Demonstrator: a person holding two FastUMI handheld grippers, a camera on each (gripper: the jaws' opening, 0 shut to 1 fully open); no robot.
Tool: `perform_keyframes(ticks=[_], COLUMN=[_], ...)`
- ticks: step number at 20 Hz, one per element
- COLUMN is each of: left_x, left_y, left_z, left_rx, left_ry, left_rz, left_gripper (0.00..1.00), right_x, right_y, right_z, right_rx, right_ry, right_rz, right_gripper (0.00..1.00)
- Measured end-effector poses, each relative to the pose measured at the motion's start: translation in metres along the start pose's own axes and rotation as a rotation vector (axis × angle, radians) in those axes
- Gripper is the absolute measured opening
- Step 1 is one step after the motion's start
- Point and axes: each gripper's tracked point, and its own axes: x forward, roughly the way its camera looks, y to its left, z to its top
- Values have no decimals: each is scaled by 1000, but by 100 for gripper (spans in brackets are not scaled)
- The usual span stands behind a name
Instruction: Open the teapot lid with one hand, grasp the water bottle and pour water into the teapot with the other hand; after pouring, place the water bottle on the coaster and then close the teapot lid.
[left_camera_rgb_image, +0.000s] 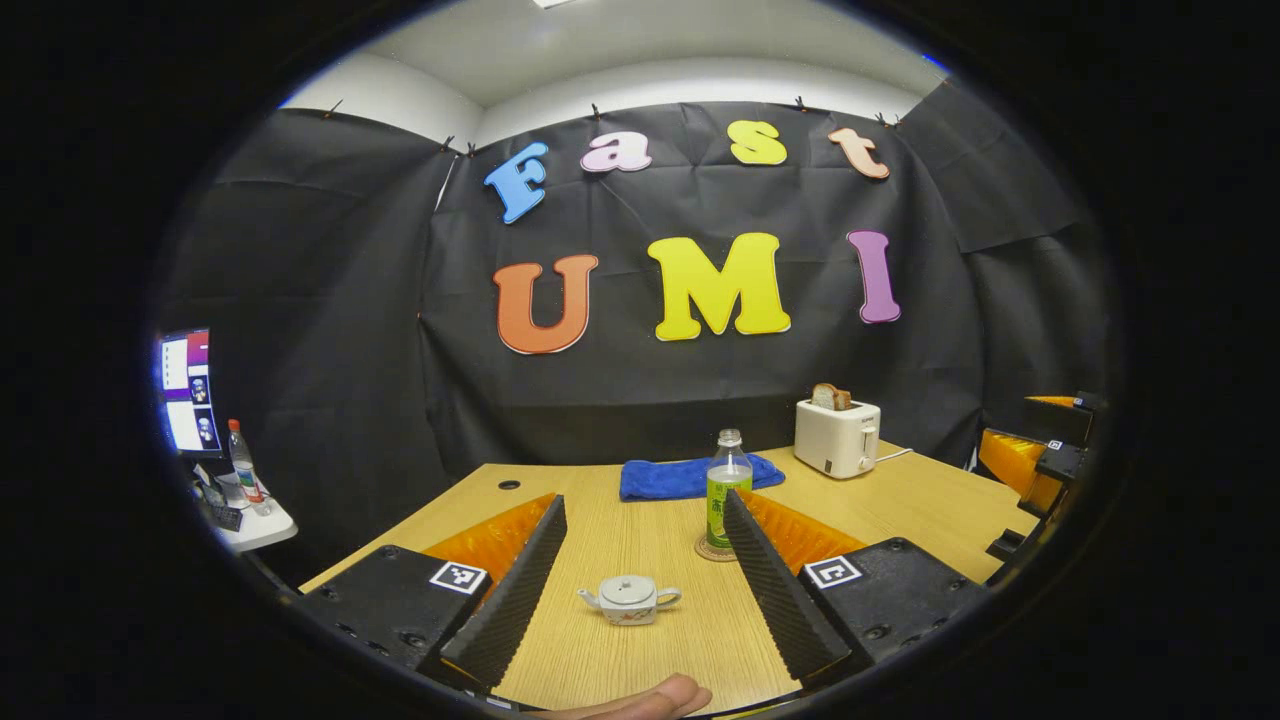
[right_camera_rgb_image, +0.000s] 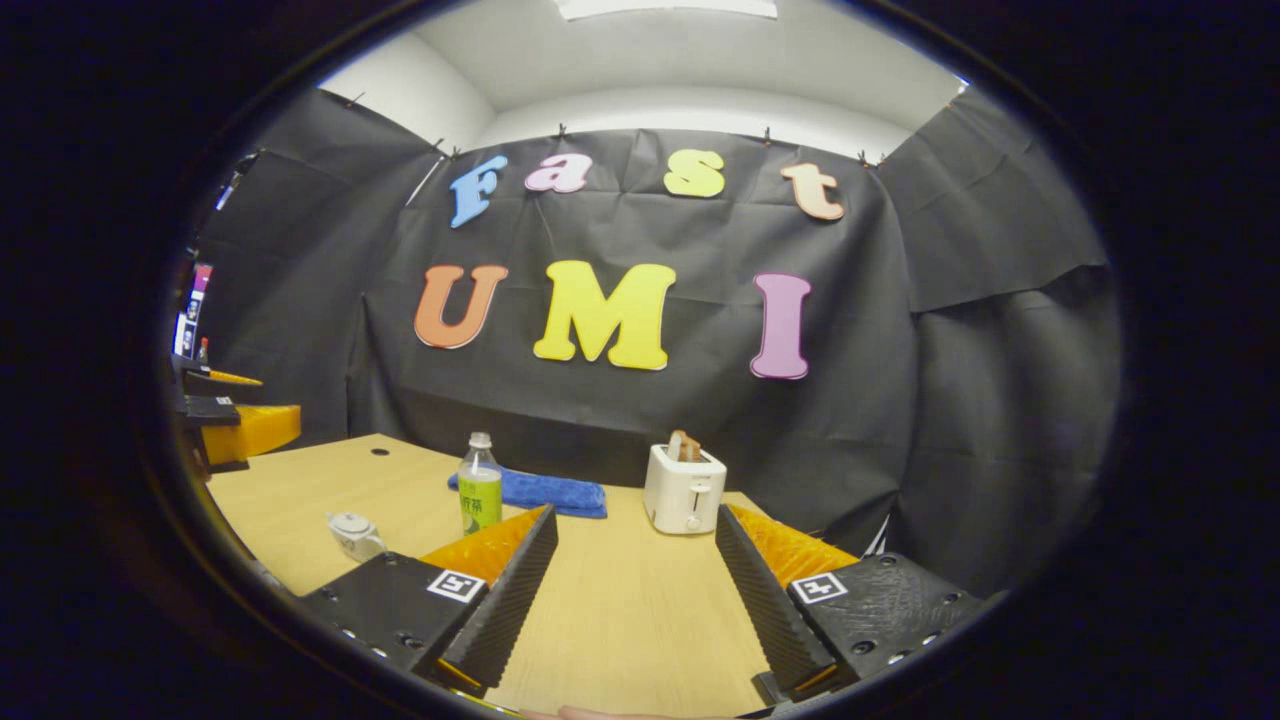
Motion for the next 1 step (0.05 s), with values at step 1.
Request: perform_keyframes(ticks=[1], left_x=[0], left_y=[-2], left_z=[-1], left_rx=[2], left_ry=[3], left_rz=[-3], left_gripper=[99], right_x=[1], right_y=[0], right_z=[-1], right_rx=[0], right_ry=[3], right_rz=[0], right_gripper=[95])
